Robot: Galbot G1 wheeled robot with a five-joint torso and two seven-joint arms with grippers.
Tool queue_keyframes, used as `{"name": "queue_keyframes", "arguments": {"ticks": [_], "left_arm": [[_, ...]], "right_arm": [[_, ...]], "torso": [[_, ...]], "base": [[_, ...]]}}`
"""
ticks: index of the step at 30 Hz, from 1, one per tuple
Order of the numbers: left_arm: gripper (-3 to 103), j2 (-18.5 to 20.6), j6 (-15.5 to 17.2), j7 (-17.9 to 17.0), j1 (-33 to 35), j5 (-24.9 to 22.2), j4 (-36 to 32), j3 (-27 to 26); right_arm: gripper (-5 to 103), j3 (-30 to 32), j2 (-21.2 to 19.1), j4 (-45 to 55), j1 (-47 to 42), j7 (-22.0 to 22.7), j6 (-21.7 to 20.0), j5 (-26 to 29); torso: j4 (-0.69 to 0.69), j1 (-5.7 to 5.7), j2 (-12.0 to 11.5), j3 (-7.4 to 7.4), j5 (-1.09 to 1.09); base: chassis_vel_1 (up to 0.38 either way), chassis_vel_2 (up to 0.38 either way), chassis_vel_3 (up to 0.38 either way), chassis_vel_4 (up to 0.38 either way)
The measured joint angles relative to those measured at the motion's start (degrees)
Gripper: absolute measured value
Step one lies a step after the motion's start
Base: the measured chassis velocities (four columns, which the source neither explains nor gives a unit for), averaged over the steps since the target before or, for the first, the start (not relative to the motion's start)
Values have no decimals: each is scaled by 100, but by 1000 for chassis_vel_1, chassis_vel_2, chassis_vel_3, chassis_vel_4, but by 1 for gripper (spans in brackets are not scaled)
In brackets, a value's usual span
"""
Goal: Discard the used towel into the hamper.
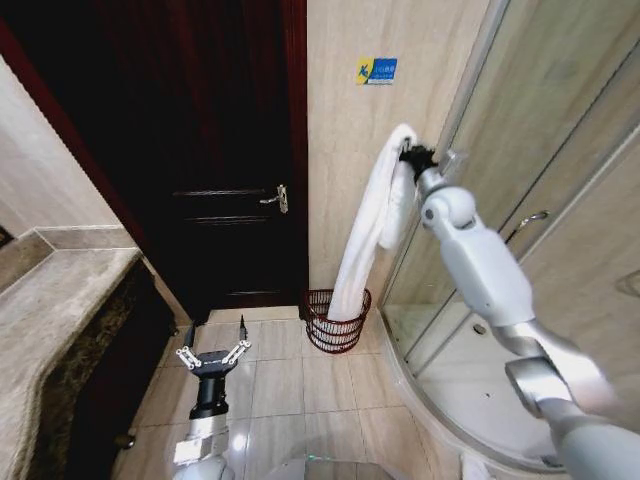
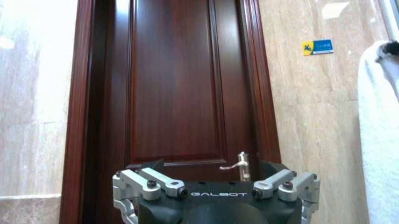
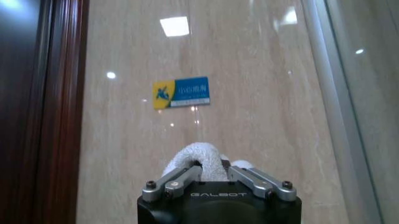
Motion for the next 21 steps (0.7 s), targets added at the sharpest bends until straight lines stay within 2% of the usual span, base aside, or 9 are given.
{"name": "queue_keyframes", "arguments": {"ticks": [6,9,13,21], "left_arm": [[100,0,-44,5,71,4,-60,23],[100,0,-105,1,107,5,-36,38],[100,1,-158,2,164,46,47,103],[100,0,-170,5,277,119,-2,238]], "right_arm": [[5,57,-58,168,202,65,-127,158],[5,19,-70,-89,-6,-84,-4,-144],[5,93,69,-69,-480,-59,13,-141],[5,107,304,-406,-685,-54,96,-325]], "torso": [[2,-2,2,-4,-10],[0,-2,1,-2,1],[-1,1,0,0,3],[1,-1,1,-1,-2]], "base": [[0,0,0,0],[0,0,0,0],[0,0,0,0],[0,0,0,0]]}}
